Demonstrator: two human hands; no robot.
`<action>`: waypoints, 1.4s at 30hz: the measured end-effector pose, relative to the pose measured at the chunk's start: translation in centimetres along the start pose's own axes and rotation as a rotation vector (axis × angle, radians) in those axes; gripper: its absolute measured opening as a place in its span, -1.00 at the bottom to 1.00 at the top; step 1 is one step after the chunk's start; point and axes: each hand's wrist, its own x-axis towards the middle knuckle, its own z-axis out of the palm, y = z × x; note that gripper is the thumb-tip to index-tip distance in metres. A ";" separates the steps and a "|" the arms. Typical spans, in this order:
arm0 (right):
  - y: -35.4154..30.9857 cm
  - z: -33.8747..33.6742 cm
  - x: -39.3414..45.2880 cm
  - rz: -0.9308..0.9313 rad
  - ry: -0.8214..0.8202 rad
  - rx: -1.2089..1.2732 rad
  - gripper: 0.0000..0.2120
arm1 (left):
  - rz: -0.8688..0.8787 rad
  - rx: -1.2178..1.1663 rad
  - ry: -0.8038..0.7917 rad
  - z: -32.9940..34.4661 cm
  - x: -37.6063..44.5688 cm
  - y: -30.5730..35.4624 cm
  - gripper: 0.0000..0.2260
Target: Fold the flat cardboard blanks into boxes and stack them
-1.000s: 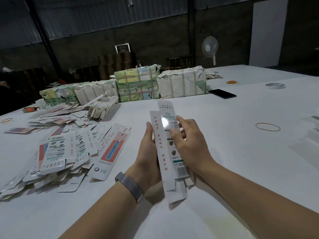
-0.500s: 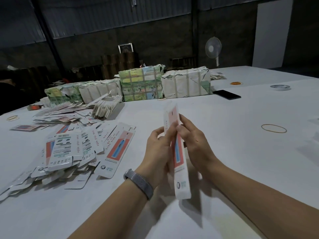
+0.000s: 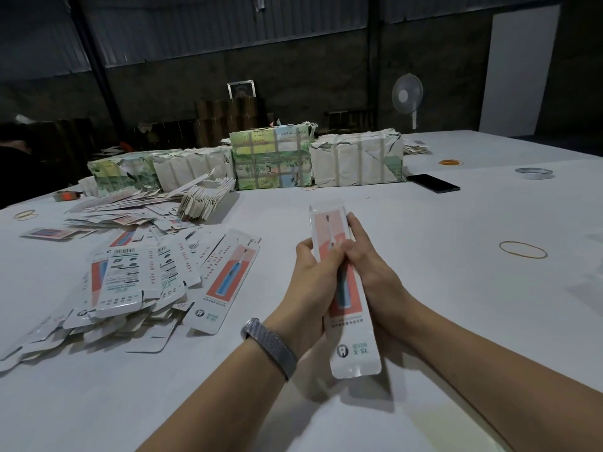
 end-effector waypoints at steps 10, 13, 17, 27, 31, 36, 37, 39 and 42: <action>0.1 -1.1 0.3 -0.097 0.092 -0.152 -0.58 | 0.182 0.204 -0.017 -0.8 0.7 -0.2 -0.93; -0.3 -1.1 0.3 -0.124 0.078 -0.207 -0.51 | 0.293 0.291 -0.019 -1.2 0.7 0.0 -0.80; -0.7 -0.8 0.1 -0.165 0.050 -0.194 -0.51 | 0.398 0.335 0.000 -1.6 0.3 0.7 -0.63; -1.3 0.6 -0.5 -0.260 -0.003 -0.225 -0.55 | 0.554 0.264 0.010 -1.7 -0.4 1.9 -0.70; -1.0 0.3 -0.4 -0.251 0.004 -0.187 -0.57 | 0.527 0.226 0.022 -1.7 -0.1 1.8 -0.77; -1.5 -0.3 0.2 -0.239 0.093 -0.124 -0.62 | 0.504 0.267 -0.031 -1.4 -0.2 1.4 -0.70; -1.6 -0.4 0.3 -0.239 0.114 -0.117 -0.65 | 0.504 0.282 -0.045 -1.2 -0.3 1.3 -0.64; -1.7 -0.7 0.4 -0.230 0.132 -0.098 -0.74 | 0.495 0.295 -0.067 -1.1 -0.2 1.1 -0.56; -1.6 -1.0 0.3 -0.184 0.141 -0.057 -0.79 | 0.450 0.281 -0.090 -1.1 -0.1 0.9 -0.64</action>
